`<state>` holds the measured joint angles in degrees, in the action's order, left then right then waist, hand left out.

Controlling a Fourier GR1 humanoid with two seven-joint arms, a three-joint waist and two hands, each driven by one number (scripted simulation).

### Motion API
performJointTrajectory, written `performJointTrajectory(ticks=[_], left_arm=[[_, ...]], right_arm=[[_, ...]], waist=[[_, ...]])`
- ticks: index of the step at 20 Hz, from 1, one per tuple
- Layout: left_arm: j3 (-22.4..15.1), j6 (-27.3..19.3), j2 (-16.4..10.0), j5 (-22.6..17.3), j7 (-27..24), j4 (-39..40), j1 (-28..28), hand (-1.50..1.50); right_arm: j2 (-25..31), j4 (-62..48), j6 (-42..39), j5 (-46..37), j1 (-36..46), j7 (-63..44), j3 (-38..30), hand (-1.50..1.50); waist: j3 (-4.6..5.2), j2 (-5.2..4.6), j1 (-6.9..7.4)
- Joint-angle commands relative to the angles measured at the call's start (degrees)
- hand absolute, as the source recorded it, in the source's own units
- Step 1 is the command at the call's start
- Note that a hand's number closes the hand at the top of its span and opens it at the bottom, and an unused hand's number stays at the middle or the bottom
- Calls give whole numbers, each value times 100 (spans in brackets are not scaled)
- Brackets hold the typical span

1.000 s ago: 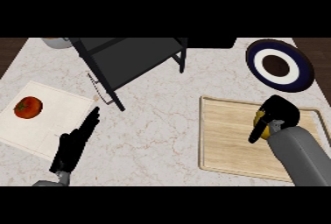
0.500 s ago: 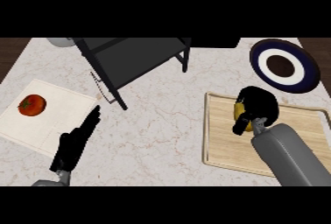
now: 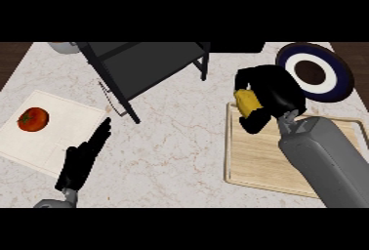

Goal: Pick the lemon from the tray and place it in the tiered shelf

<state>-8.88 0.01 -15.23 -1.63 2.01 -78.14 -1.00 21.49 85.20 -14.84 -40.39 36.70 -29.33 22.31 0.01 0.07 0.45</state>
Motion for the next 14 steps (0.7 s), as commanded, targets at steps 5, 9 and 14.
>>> performJointTrajectory(ticks=[5,9,14], left_arm=[[-20,-85,87,143,-3,8,-2,0],[59,-138,139,236,62,17,-88,0],[-80,-148,341,319,312,-59,-220,0]], right_arm=[[-528,445,226,741,1153,-178,-1249,150],[-885,-351,425,445,1845,-177,-1333,150],[-773,-1909,604,261,2927,370,-1773,150]], waist=[[2,-3,6],[2,-16,37],[2,-37,96]])
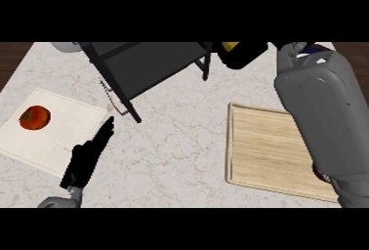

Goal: Pick the lemon from the tray and place it in the tiered shelf

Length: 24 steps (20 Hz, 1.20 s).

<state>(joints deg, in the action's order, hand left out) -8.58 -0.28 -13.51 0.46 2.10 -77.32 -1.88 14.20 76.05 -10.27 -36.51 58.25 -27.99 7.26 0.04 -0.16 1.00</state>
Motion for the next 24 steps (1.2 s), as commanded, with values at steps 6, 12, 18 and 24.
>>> performJointTrajectory(ticks=[6,12,18,24], left_arm=[[122,178,37,2,-180,306,-233,0],[-91,151,172,100,169,-35,-269,0],[-58,220,154,107,81,37,-357,0],[-58,266,104,154,109,-19,-516,0]], right_arm=[[-481,-2722,958,-517,1907,321,-509,150],[-631,-4268,1267,-716,2712,961,-565,150],[-815,-5176,1609,-878,2717,1570,-559,150],[-972,-5708,1583,-967,2889,1612,-604,150]], waist=[[5,-52,120],[5,-102,284],[10,-178,404],[12,-239,561]])
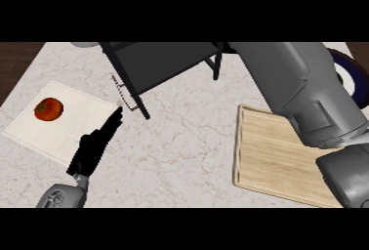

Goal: Pick the lemon from the tray and place it in the tiered shelf

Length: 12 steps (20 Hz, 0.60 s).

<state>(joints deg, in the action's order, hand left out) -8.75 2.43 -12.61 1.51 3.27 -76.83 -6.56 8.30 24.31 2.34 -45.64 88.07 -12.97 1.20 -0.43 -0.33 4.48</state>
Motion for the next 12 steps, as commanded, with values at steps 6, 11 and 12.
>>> performJointTrajectory(ticks=[6,11,12], left_arm=[[-58,33,46,27,-68,-17,18,0],[-149,84,41,76,-69,-107,3,0],[-97,131,23,24,-89,-9,-21,0]], right_arm=[[-652,-531,13,1384,-359,24,-1429,-150],[-735,-473,89,2180,-470,183,-2312,-150],[-762,-397,176,2307,-399,259,-2460,-150]], waist=[[24,-259,282],[20,-260,366],[30,-263,332]])
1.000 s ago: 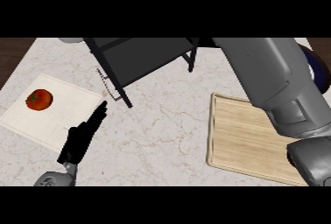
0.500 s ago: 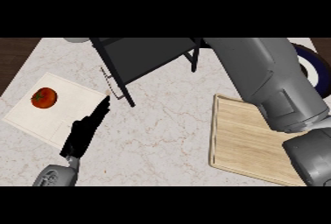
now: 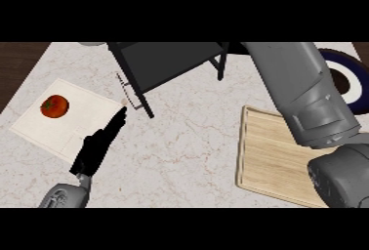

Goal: Pick the lemon from the tray and place it in the tiered shelf

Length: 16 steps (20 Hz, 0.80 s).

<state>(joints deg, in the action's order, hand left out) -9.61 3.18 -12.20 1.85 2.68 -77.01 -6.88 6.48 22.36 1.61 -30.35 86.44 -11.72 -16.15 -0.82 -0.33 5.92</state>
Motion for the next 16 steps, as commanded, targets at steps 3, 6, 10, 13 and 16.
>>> performJointTrajectory(ticks=[3,6,10,13,16], left_arm=[[67,112,-43,-100,-10,-1,0,0],[-26,6,50,9,-71,-11,121,0],[-30,-190,215,75,100,84,14,0],[110,-48,-88,29,-157,-39,369,0],[156,-96,-6,-19,-96,57,335,0]], right_arm=[[-621,-196,527,1038,-330,625,-963,-150],[-587,-150,1124,1105,-194,864,-1219,-150],[-360,35,1958,1268,-106,1245,-1579,-150],[25,51,2316,1280,-271,1376,-1720,-150],[509,-43,2217,1445,-435,1228,-1942,-150]], waist=[[79,-240,194],[87,-200,71],[88,-182,-66],[88,-143,-110],[86,-145,-271]])
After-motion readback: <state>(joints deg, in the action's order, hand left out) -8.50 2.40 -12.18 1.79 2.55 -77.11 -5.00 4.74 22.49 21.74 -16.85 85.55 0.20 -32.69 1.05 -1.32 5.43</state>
